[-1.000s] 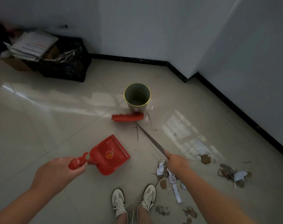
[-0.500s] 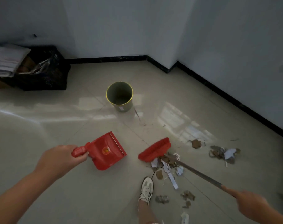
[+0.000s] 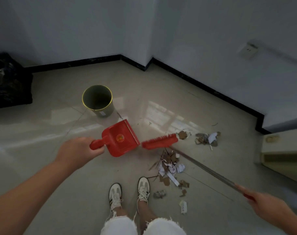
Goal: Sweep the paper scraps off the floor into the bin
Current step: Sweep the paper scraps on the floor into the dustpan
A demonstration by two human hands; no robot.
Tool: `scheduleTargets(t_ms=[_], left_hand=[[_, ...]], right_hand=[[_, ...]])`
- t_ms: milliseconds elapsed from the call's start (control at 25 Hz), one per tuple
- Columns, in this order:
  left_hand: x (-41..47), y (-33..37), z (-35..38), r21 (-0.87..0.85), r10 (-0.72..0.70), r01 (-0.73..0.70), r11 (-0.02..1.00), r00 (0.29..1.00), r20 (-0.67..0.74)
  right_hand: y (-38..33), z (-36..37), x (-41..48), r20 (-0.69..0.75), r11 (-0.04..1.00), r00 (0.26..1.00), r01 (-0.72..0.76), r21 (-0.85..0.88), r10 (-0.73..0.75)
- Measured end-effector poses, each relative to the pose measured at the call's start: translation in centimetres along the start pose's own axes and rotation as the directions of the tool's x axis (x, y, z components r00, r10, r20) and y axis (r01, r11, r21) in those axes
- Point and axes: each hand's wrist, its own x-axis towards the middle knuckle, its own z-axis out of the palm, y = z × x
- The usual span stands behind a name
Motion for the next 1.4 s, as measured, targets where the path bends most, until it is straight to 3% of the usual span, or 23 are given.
scheduleTargets(t_ms=[120, 200, 360, 480, 720, 960, 1080, 1240, 1400], left_hand=[[2.4, 2.2, -0.5, -0.003, 0.140, -0.140, 0.990, 0.990, -0.003], [4.1, 4.1, -0.6, 0.016, 0.235, -0.235, 0.972, 0.972, 0.017], [6.6, 8.8, 0.3, 0.033, 0.379, -0.383, 0.923, 0.920, 0.098], [7.2, 11.1, 1.4, 0.055, 0.440, -0.449, 0.892, 0.889, 0.132], [7.7, 12.6, 2.9, 0.027, 0.379, -0.383, 0.923, 0.920, 0.103], [8.6, 13.1, 5.2, 0.068, 0.328, -0.333, 0.940, 0.941, 0.083], [8.8, 12.1, 5.3, 0.127, 0.322, -0.335, 0.934, 0.941, 0.107], [9.3, 10.2, 5.4, 0.104, 0.270, -0.277, 0.955, 0.960, 0.077], [9.6, 8.6, 3.5, 0.124, 0.287, -0.301, 0.945, 0.950, 0.121]], right_hand=[[-1.4, 1.6, -3.7, -0.043, 0.965, 0.995, -0.077, 0.251, 0.091], [-3.2, 3.4, -5.5, -0.048, 0.879, 0.980, -0.152, 0.453, 0.194], [-4.5, 6.3, -5.7, 0.032, 0.514, 0.902, -0.274, 0.813, 0.430], [-2.7, 6.6, -2.1, 0.083, 0.307, 0.835, -0.290, 0.907, 0.544], [1.7, 4.3, 10.2, 0.178, 0.118, 0.778, -0.307, 0.944, 0.603], [4.1, 2.6, 20.4, 0.325, 0.160, 0.832, -0.433, 0.887, 0.449], [0.5, 3.9, 21.3, 0.248, 0.300, 0.895, -0.368, 0.880, 0.370], [-6.3, 4.8, 18.6, 0.223, 0.383, 0.938, -0.315, 0.868, 0.266], [-13.0, 6.7, 12.9, 0.195, 0.582, 0.971, -0.239, 0.778, 0.138]])
